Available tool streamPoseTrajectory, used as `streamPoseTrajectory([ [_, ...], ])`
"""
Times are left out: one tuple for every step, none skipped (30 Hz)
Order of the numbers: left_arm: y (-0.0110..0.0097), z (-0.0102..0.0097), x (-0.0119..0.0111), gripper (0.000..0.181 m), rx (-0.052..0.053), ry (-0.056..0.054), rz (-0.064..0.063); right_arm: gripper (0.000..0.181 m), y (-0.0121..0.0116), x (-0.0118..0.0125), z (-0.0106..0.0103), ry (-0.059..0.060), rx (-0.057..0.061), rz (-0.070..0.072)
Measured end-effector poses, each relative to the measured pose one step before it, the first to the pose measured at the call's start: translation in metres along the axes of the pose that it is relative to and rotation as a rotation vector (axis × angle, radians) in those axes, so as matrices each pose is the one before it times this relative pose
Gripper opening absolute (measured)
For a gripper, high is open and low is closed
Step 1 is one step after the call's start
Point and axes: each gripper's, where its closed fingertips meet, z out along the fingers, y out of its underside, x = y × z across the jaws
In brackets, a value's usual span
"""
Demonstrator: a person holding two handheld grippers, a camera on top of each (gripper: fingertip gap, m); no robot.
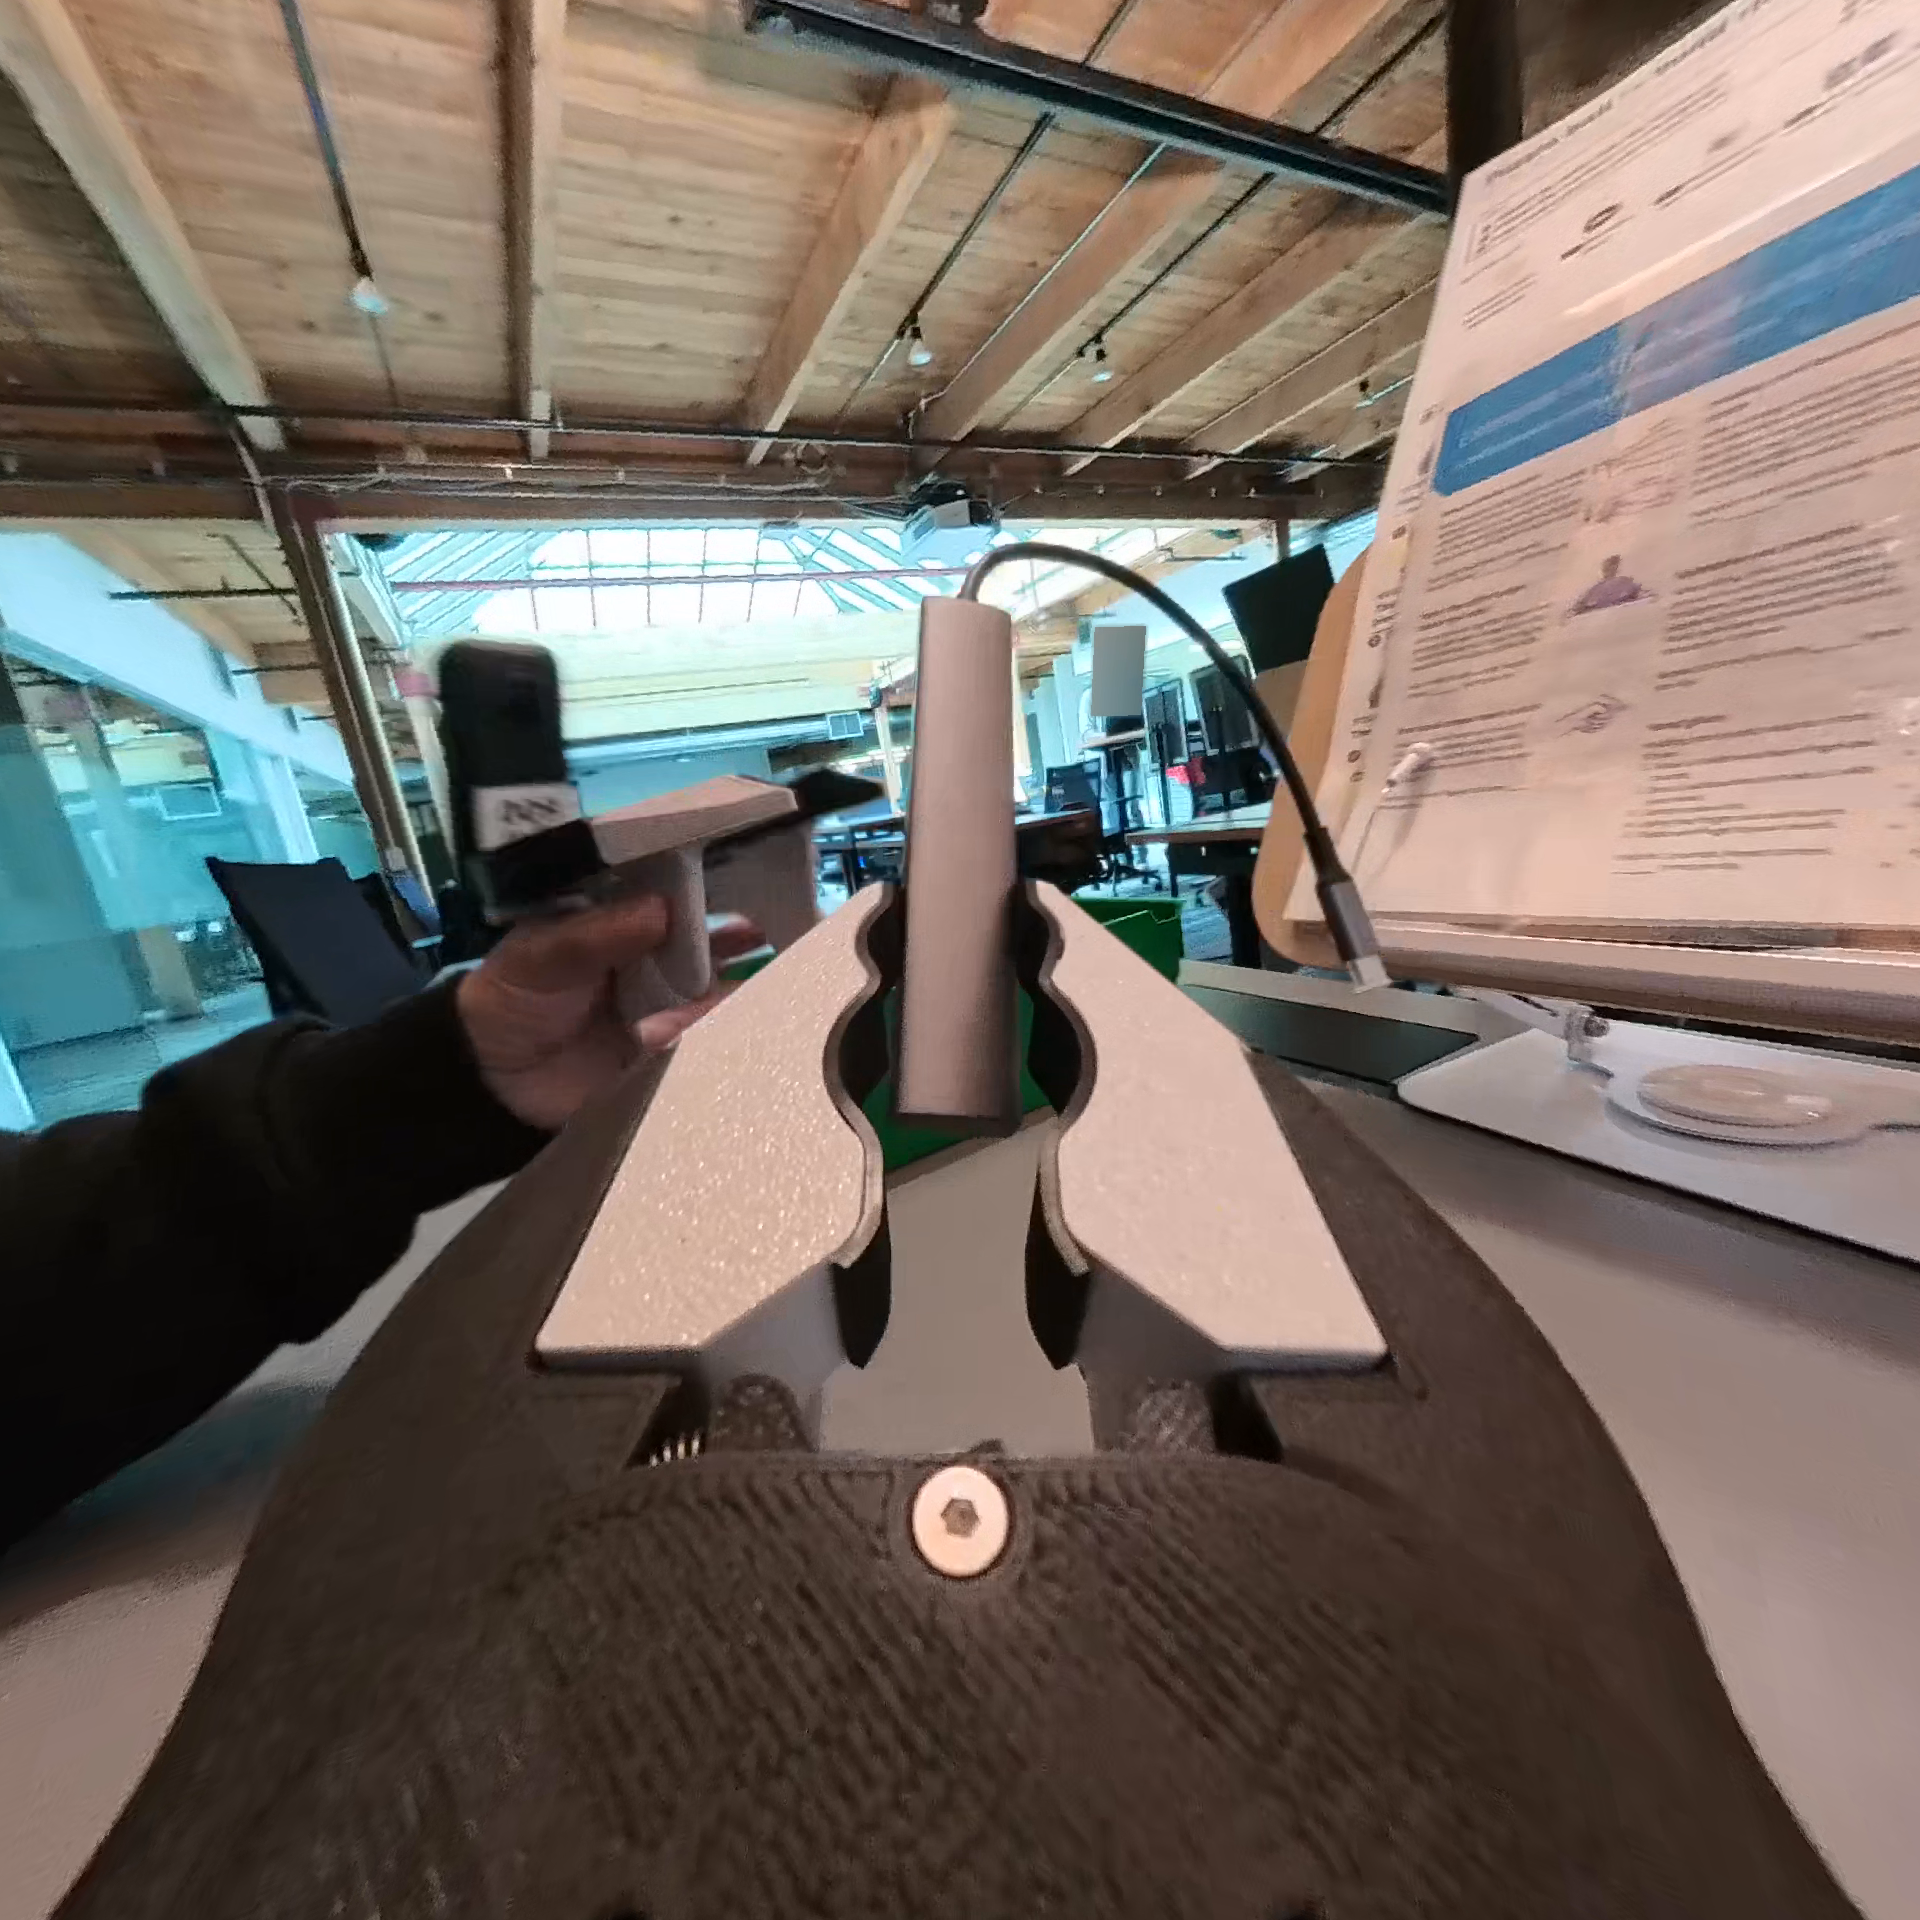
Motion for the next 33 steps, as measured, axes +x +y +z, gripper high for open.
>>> streamPoseTrajectory([
  [-0.00293,-0.00449,-0.00567,0.036,-0.0628,-0.0935,0.1875,0.020,0.00076,0.00274,-0.00126,0.0033,-0.0160,0.0026],
  [-0.00417,-0.00366,-0.00522,0.045,-0.0632,-0.0869,0.2097,0.020,0.00193,0.00330,-0.00056,0.0117,-0.0230,-0.0029],
  [-0.00521,-0.00250,-0.00671,0.055,-0.0569,-0.0868,0.2095,0.020,0.00240,0.00313,-0.00016,0.0166,-0.0219,-0.0073],
  [-0.00634,-0.00115,-0.00459,0.060,-0.0447,-0.0622,0.2012,0.020,0.00297,0.00037,0.00046,0.0013,-0.0240,-0.0024],
  [-0.00574,0.00054,0.00038,0.061,-0.0374,-0.0193,0.1847,0.021,0.00298,-0.00179,0.00120,-0.0094,-0.0222,-0.0016],
  [-0.00382,0.00227,0.00184,0.061,-0.0404,-0.0072,0.1620,0.020,0.00251,-0.00169,0.00147,-0.0021,-0.0169,-0.0109],
  [-0.00207,0.00342,0.00192,0.062,-0.0423,-0.0111,0.1485,0.020,0.00316,-0.00098,0.00162,0.0081,-0.0201,-0.0186],
  [-0.00131,0.00429,0.00426,0.063,-0.0342,-0.0053,0.1462,0.020,0.00459,-0.00198,0.00204,0.0011,-0.0298,-0.0223],
  [-0.00152,0.00438,0.00608,0.064,-0.0228,-0.0038,0.1404,0.020,0.00400,-0.00268,0.00205,-0.0014,-0.0263,-0.0249],
  [-0.00360,0.00406,0.00762,0.064,-0.0047,0.0003,0.1183,0.020,0.00239,-0.00245,0.00186,0.0032,-0.0130,-0.0240],
  [-0.00499,0.00383,0.01023,0.063,0.0081,0.0160,0.0872,0.020,0.00156,-0.00399,0.00181,-0.0074,-0.0074,-0.0122],
  [-0.00341,0.00416,0.01052,0.061,0.0003,0.0184,0.0623,0.020,0.00097,-0.00575,0.00181,-0.0229,-0.0056,-0.0023],
  [-0.00085,0.00471,0.00997,0.058,-0.0122,0.0140,0.0497,0.020,0.00031,-0.00462,0.00154,-0.0156,0.0004,-0.0053],
  [0.00136,0.00487,0.00964,0.053,-0.0204,0.0111,0.0433,0.020,0.00042,-0.00230,0.00132,-0.0019,-0.0008,-0.0094],
  [0.00262,0.00388,0.00325,0.044,-0.0272,-0.0256,0.0317,0.020,0.00256,-0.00036,0.00103,0.0053,-0.0144,-0.0077],
  [0.00258,0.00148,-0.00318,0.014,-0.0257,-0.0581,0.0139,0.020,0.00263,0.00027,0.00072,0.0006,-0.0150,-0.0045],
  [0.00069,0.00045,-0.00079,0.010,-0.0109,-0.0297,-0.0105,0.020,-0.00072,0.00094,-0.00026,0.0029,0.0086,0.0054],
  [0.00019,0.00029,0.00034,0.010,-0.0071,-0.0143,-0.0332,0.020,-0.00271,0.00062,-0.00073,-0.0012,0.0198,0.0171],
  [0.00006,0.00023,0.00010,0.009,-0.0082,-0.0145,-0.0309,0.020,-0.00291,0.00057,-0.00073,-0.0027,0.0204,0.0251],
  [-0.00010,0.00017,-0.00135,0.009,-0.0080,-0.0259,-0.0094,0.020,-0.00292,0.00050,-0.00074,-0.0013,0.0206,0.0217],
  [-0.00010,0.00027,-0.00296,0.008,-0.0078,-0.0335,0.0024,0.020,-0.00344,-0.00032,-0.00060,0.0012,0.0287,0.0111],
  [0.00013,0.00050,-0.00408,0.007,-0.0072,-0.0344,-0.0112,0.025,-0.00487,-0.00024,-0.00038,0.0089,0.0412,0.0069],
  [-0.00032,0.00071,-0.00317,0.007,0.0014,-0.0210,-0.0283,0.038,-0.00414,0.00368,-0.00050,0.0358,0.0364,0.0112],
  [-0.00031,0.00109,-0.00180,0.007,0.0055,-0.0098,-0.0263,0.052,-0.00230,0.00350,-0.00023,0.0289,0.0204,0.0104],
  [-0.00034,0.00098,-0.00091,0.007,0.0060,-0.0099,-0.0127,0.056,-0.00090,0.00000,0.00022,-0.0001,0.0044,0.0132],
  [-0.00079,0.00087,-0.00041,0.007,0.0069,-0.0111,-0.0147,0.055,-0.00206,-0.00197,0.00009,-0.0141,0.0113,0.0111],
  [-0.00061,0.00089,0.00162,0.007,0.0033,0.0039,-0.0312,0.055,-0.00284,0.00017,-0.00047,0.0055,0.0188,0.0025],
  [-0.00013,0.00112,0.00318,0.007,-0.0048,0.0140,-0.0344,0.054,-0.00157,0.00134,-0.00039,0.0169,0.0100,-0.0112],
  [-0.00009,0.00114,0.00196,0.007,-0.0070,0.0047,-0.0223,0.053,0.00008,-0.00015,0.00004,0.0071,-0.0030,-0.0212],
  [-0.00009,0.00095,0.00112,0.007,-0.0060,-0.0010,-0.0104,0.052,-0.00023,-0.00081,0.00012,0.0027,-0.0031,-0.0213],
  [0.00006,0.00103,0.00151,0.007,-0.0064,0.0032,-0.0113,0.051,-0.00103,0.00114,-0.00028,0.0161,0.0043,-0.0209],
  [0.00002,0.00093,0.00168,0.007,-0.0072,0.0053,-0.0155,0.052,-0.00058,0.00107,-0.00033,0.0120,0.0027,-0.0175],
  [-0.00002,0.00082,0.00091,0.007,-0.0071,-0.0009,-0.0085,0.053,0.00072,-0.00094,0.00009,-0.0046,-0.0042,-0.0088],
])
